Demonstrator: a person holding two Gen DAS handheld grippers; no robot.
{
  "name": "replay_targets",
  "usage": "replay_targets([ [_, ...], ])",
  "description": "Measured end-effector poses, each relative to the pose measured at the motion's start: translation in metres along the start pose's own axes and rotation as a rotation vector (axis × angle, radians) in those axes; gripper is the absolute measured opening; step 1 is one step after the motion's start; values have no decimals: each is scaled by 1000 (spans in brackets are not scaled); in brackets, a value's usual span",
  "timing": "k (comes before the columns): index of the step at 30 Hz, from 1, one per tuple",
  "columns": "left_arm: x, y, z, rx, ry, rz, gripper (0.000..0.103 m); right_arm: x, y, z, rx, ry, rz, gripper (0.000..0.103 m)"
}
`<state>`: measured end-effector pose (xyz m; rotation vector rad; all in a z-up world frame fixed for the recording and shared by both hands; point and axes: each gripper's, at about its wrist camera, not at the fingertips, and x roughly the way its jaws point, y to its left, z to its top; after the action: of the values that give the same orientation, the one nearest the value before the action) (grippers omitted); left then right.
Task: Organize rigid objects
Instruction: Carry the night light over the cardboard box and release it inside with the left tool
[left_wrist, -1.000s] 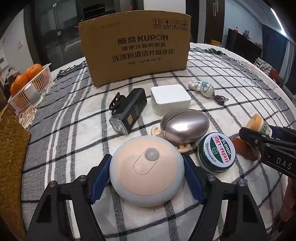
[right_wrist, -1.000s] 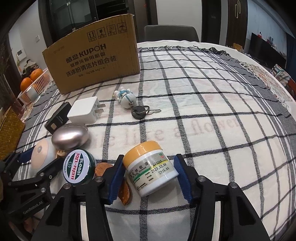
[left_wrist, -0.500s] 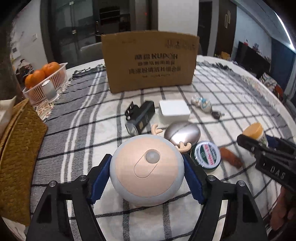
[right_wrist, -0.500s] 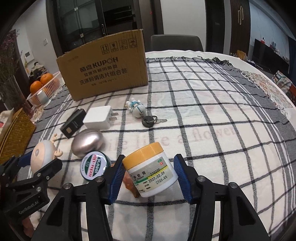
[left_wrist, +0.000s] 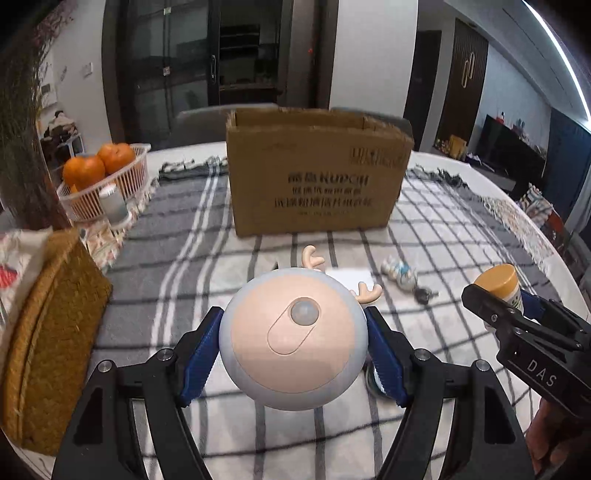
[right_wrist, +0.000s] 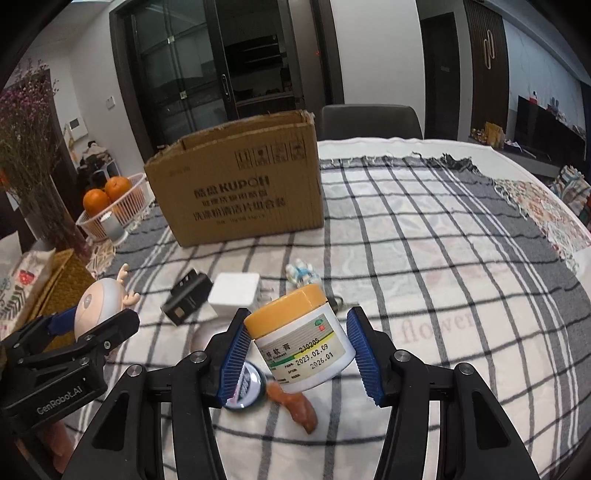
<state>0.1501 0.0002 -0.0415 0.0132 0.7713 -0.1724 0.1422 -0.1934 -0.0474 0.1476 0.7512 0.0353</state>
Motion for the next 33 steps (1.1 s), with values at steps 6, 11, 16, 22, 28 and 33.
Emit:
replay_targets([
  [6, -5, 6, 33, 1, -40, -5, 75, -3, 7, 28, 10, -49, 22, 54],
  [11, -5, 11, 58, 2, -59, -12, 75, -3, 12, 55, 24, -84, 34, 54],
  [16, -3, 14, 85, -6, -69, -19, 75, 1, 16, 79, 40, -105, 57, 54],
  [22, -3, 17, 114, -3, -83, -17, 75, 6, 18, 109, 46, -121, 75, 54],
  [28, 2, 23, 138, -30, -70, -36, 75, 11, 24, 140, 13, -124, 94, 54],
  [33, 9, 26, 159, -18, -63, -24, 75, 23, 30, 163, -30, -108, 107, 54],
])
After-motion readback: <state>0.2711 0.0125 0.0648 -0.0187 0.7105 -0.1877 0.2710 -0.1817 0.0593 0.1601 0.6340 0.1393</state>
